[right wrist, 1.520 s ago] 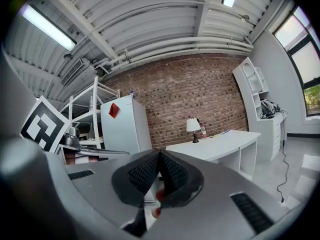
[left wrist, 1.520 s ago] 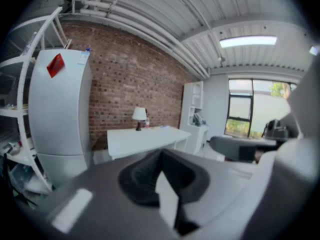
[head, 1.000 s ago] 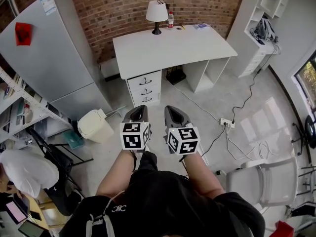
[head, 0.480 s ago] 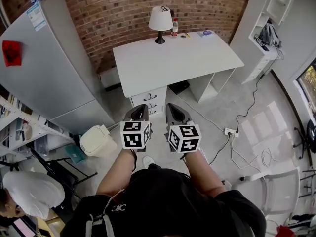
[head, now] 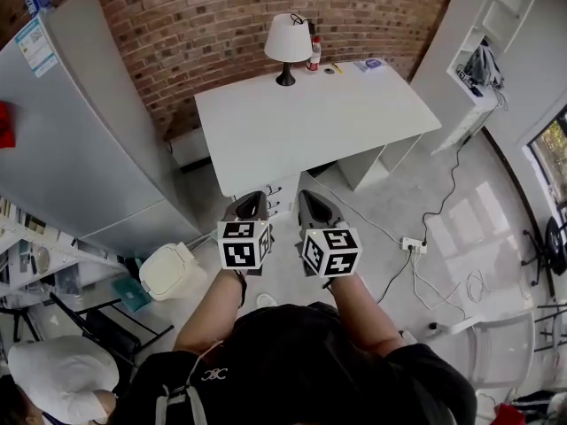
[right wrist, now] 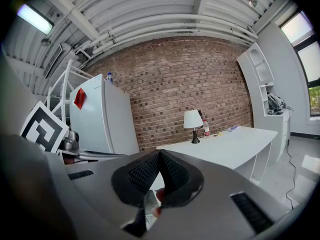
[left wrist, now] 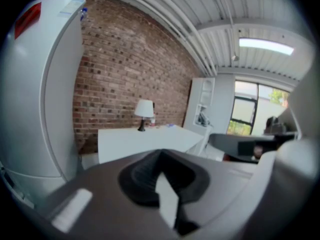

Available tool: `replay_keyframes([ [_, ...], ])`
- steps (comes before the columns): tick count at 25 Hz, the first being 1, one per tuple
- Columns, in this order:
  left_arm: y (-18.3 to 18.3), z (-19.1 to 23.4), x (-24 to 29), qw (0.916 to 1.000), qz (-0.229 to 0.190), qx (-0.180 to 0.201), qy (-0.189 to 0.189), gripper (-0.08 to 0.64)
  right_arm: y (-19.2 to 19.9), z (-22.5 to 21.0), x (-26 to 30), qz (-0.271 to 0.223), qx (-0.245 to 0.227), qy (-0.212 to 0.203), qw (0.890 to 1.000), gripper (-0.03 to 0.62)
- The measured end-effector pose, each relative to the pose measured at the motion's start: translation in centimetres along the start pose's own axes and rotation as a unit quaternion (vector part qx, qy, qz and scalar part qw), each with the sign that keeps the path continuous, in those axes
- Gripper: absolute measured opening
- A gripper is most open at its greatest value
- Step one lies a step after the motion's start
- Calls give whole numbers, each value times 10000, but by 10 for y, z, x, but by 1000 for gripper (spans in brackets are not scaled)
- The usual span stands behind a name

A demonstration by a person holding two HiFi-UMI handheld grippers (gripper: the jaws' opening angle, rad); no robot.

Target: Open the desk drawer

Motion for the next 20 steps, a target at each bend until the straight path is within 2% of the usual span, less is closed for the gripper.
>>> replay_keyframes([
  [8,20,14,26,9997,163,-140,-118,-5,20,-22,18,114,417,204,9989,-8],
  [16,40,11,34,9980,376,-280,-425,-5,34,-45,37,420,457,42,9981,-8],
  [20,62,14,46,9967,518,-342,-519,-5,50,-57,46,674,531,-23,9963,-8],
])
Point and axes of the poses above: the fingertips, and each gripper's own axes: x forward along the fingers, z to its left, y out of its underside, the point moved 9 cm from there along -x, backward along the fingers, and after that the axes turned 14 degrees about -z, right-handed, at the moved point
